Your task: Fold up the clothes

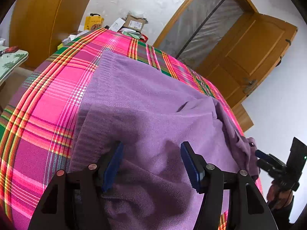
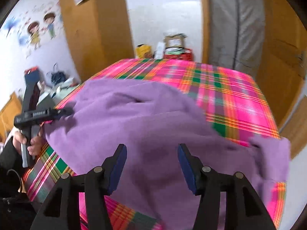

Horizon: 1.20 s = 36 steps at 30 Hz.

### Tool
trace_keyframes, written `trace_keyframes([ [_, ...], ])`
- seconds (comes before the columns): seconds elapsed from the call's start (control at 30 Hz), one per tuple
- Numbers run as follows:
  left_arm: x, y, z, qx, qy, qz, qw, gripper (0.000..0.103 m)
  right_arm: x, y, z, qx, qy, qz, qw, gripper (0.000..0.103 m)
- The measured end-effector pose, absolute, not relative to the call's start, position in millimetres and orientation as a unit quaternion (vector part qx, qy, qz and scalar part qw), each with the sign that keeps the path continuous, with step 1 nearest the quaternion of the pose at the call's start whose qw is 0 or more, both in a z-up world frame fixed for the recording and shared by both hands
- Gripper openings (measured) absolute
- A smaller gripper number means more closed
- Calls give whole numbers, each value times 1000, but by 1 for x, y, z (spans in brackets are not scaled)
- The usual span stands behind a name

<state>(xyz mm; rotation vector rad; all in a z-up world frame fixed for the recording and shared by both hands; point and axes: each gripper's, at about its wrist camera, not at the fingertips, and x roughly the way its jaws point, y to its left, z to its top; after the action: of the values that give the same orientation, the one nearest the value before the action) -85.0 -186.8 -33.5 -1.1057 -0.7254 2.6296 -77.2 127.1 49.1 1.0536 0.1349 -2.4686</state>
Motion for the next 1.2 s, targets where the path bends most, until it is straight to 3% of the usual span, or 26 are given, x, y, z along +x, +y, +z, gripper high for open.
trace_keyframes([
  [0.13,-85,-187,-34,-373,-248,888,100,65,-89,104,36,390,95,-889,220,54],
  [0.2,-84,-188,-34,-372,-250,888,101,65,-97,106,29,403,105,-886,201,31],
  [0.23,-84,-188,-34,-372,-251,888,102,65,-99,112,29,405,98,-889,192,9],
  [0.27,-84,-189,-35,-372,-252,888,102,65,-101,120,31,403,83,-892,185,3],
  [0.5,-84,-189,-35,-371,-253,887,103,65,-121,180,82,345,26,-927,142,3],
  [0.77,-84,-188,-34,-370,-255,887,103,65,-223,265,160,285,-66,-953,83,3],
  [1.0,-84,-188,-34,-370,-258,887,103,65,-234,326,252,155,-105,-982,27,3],
  [1.1,-84,-188,-34,-369,-259,886,104,65,-226,357,254,130,-113,-985,-11,3],
  [1.2,-85,-188,-34,-369,-259,886,104,65,-234,382,216,172,-106,-978,-58,3],
])
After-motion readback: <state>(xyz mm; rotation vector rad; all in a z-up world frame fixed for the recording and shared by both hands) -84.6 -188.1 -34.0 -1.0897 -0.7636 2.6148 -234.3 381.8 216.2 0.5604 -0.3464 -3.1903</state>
